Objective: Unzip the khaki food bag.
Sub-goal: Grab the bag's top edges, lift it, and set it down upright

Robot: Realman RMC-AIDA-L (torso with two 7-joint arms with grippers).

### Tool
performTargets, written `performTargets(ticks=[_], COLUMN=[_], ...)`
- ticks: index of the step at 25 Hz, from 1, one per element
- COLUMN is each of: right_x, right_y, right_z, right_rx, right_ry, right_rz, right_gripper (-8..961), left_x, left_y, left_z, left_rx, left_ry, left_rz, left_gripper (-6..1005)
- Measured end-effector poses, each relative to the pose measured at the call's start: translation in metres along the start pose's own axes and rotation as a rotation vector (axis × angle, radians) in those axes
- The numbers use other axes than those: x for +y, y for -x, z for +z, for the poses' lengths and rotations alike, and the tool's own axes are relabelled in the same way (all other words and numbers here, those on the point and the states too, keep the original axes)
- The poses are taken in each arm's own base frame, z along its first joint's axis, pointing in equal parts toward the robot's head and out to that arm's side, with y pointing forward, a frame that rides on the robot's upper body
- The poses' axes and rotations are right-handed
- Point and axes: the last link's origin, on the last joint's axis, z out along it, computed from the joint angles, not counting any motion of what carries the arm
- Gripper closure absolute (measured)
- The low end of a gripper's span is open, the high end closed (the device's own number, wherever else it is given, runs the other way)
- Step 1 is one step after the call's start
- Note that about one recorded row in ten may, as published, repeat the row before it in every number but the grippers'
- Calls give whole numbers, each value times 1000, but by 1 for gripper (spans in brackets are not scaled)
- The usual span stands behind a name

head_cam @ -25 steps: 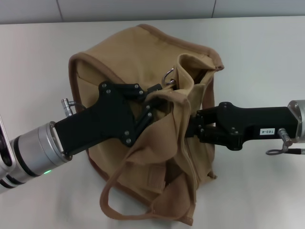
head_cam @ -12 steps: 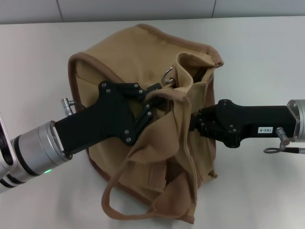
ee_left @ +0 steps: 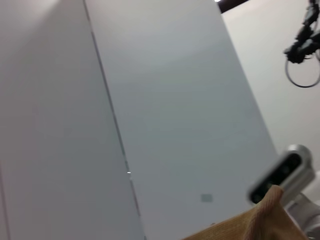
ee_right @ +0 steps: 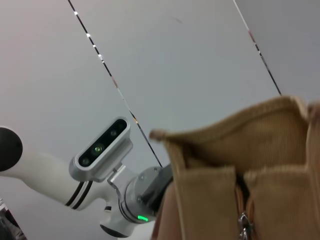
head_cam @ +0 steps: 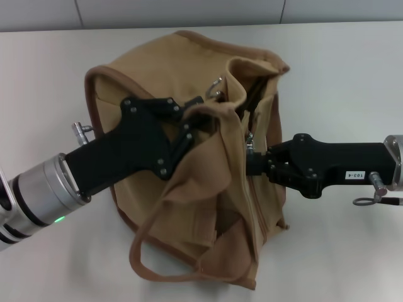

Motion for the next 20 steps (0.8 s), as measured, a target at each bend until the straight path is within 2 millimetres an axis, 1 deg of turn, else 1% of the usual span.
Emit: performTargets(ticks=[10,20], right_x=[3,10], right_y=[-12,-29], right_z=[-8,-24], right_rx=[2,2], right_ry=[-19,-54], right_rz=[8,32], right_gripper=[942,942], left_x=[-6,-13], left_y=[0,-1], left_z=[-3,-6], left_rx=[21,53], left_ry=[-112,-228], left_rz=[-38,-118], left_gripper=[916,916])
